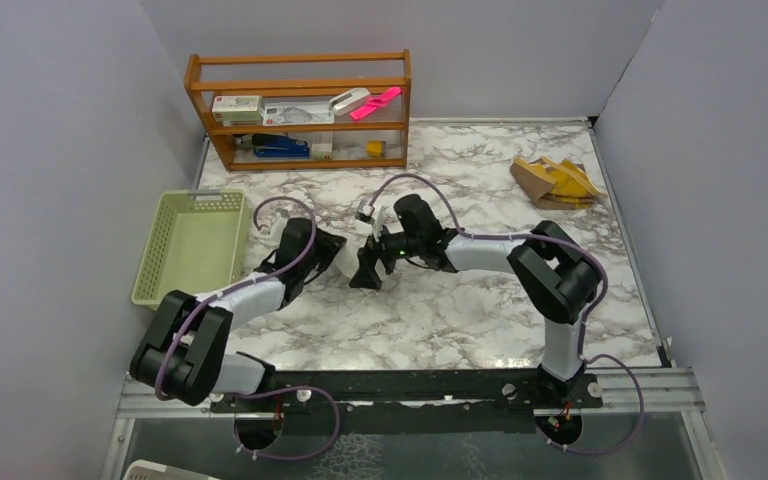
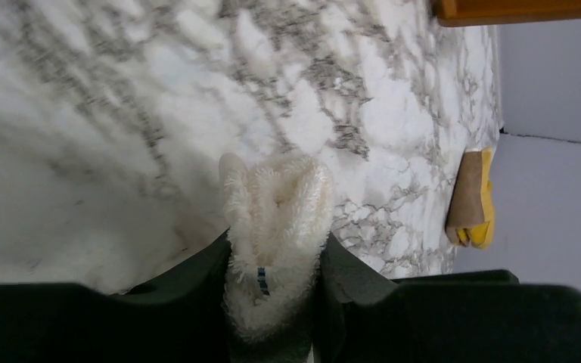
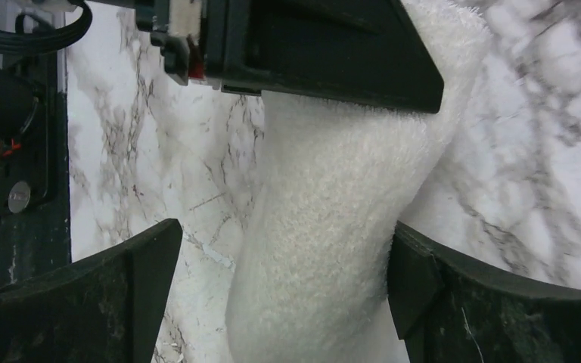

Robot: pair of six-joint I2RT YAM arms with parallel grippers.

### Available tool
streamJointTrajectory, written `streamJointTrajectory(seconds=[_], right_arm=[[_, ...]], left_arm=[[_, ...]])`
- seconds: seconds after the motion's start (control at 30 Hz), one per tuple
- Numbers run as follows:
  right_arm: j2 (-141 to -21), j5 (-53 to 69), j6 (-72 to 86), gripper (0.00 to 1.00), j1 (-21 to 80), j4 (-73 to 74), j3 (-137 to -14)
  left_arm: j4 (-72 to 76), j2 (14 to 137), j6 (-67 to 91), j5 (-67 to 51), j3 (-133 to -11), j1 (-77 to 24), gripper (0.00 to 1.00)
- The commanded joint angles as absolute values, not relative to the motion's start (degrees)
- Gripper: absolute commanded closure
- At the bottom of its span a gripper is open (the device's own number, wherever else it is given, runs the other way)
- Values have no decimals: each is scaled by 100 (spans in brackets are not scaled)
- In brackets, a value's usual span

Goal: Roll the towels
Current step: Pick up the towel at the center of the board, then move the bin to the corner of the board.

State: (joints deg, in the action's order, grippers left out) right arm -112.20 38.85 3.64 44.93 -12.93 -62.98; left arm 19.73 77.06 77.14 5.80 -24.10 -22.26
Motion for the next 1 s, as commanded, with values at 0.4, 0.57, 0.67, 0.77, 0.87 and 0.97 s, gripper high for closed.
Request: streamJointTrajectory(seconds=[0.4,0.57,0.67,0.77,0.87,0.97], right_arm=[[-7721,2972,1269,0,3375,-3578,-4283],[-7517,3327,1561,0,3370,-4113,-3754],[-7435,3518,1698,0,3375,-4165,-3609],[-7361,3666,1838,0,3378,-4260,-3475],[-7253,3739,1884,0,3383,-4311,-3343],[-7191,3818,1910,0,3384,-4319,-3288]], left_arm=[[-1059,6246,5189,-476,-4496,1389,100],[-934,6695,4898,-2033,-4778,3039,100],[-799,7064,4836,-2688,-5036,3713,100],[-687,7378,4834,-3062,-5275,4203,100],[-466,7703,4832,-3200,-5370,4462,100],[132,8013,5027,-3399,-5255,4517,100]])
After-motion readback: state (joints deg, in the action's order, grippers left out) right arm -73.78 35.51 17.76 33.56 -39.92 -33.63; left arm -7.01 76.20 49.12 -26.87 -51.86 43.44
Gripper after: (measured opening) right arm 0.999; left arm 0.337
